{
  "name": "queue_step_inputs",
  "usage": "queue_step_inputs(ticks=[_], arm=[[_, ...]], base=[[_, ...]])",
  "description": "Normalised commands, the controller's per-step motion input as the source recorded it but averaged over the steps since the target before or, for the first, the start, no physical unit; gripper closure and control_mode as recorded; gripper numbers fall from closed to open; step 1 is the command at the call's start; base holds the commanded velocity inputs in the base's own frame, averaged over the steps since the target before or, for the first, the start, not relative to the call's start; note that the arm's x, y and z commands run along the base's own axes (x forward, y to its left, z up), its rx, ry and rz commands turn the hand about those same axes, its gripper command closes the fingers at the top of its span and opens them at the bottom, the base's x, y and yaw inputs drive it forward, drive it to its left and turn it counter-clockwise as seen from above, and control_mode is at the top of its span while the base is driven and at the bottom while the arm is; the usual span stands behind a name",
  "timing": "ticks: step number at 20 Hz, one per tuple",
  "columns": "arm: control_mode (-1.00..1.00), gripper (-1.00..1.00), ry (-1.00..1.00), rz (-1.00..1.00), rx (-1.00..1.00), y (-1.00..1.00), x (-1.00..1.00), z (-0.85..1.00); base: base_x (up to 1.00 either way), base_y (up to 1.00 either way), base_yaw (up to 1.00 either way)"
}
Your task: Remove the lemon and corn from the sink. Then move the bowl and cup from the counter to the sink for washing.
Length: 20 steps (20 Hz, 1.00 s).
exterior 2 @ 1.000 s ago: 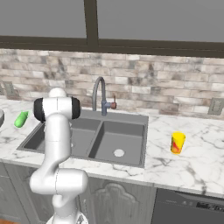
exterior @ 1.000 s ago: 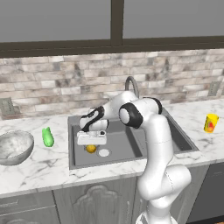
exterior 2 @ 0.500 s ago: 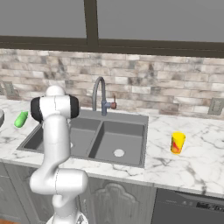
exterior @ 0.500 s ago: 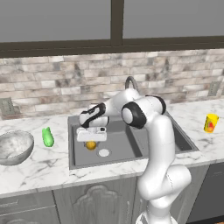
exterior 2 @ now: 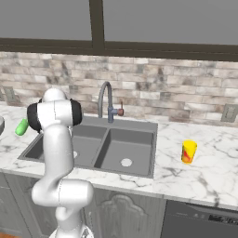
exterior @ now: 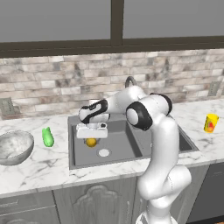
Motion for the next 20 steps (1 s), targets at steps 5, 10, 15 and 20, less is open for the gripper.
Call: queue_step_inputs(ticks=[5, 10, 15, 20], arm=[[-1.0, 1.0, -0.03, 0.0, 0.0, 0.0, -0.25, 0.34], [-1.0, 1.0, -0.08, 0.0, 0.0, 0.0, -0.27, 0.33], [-1.0, 1.0, -0.11, 0.0, 0.0, 0.03, -0.29, 0.29], [-1.0, 1.0, -0.16, 0.0, 0.0, 0.12, -0.25, 0.2]], base=[[0.0, 0.0, 0.0], [0.0, 0.0, 0.0], [0.0, 0.0, 0.0], [0.0, 0.0, 0.0]])
